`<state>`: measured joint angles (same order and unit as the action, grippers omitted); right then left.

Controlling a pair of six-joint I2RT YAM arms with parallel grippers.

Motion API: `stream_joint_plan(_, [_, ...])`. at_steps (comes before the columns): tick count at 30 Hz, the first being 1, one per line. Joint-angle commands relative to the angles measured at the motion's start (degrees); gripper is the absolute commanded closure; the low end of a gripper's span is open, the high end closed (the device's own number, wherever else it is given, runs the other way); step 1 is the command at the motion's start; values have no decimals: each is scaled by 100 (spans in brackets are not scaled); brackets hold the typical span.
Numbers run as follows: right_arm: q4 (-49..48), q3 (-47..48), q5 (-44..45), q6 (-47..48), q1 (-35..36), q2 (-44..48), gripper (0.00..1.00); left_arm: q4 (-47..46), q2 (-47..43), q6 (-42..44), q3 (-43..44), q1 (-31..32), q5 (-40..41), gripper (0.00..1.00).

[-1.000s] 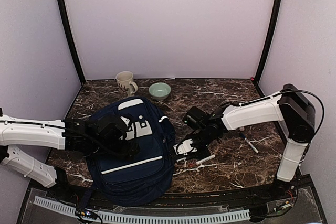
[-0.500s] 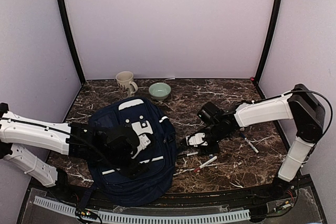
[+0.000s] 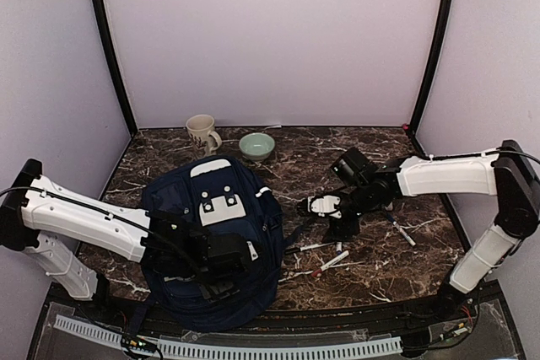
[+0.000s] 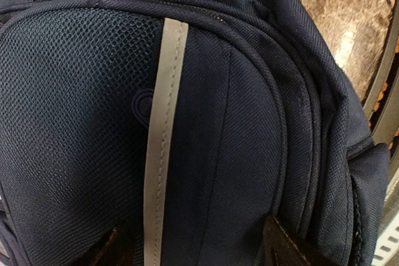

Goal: Pack the student bag
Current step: Pick up the upper front pocket of the student bag.

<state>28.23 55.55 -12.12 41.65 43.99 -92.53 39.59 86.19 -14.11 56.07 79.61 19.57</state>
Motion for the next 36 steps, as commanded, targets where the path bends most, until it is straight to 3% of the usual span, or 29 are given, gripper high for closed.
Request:
stream_joint_plan(1, [-44,246,-75,-474,-127,612,17,867,247,122,256,240,661,26])
stream_joint_plan(2, [-112,258,-81,-624,-166,723,2,915,242,140,308,300,673,25])
stream_joint_plan(3, [-194,267,-113,-785,-227,796,0,938,210,165,344,357,641,25])
stream_joint_plan(7, [-745,230,60,-1712,-466,1094,0,988,87,31,301,473,865,17])
stream_joint_plan(11, [-622,580,238,-1822,-470,1088,0,1110,237,-138,283,548,1192,3])
stream_joint_plan(18, [-402,646,-583,-1940,-471,788,4,661,146,449,369,917,766,1])
stream_joint_plan(23, [-354,573,-799,-1857,-471,627,11,863,346,548,932,1069,952,4])
stream_joint_plan(28, [-424,538,-855,-1858,-471,675,15,1689,876,137,992,1014,1342,15])
stream_joint_plan(36, [-453,517,-890,-1851,-470,640,18,1680,632,-123,852,981,1482,28])
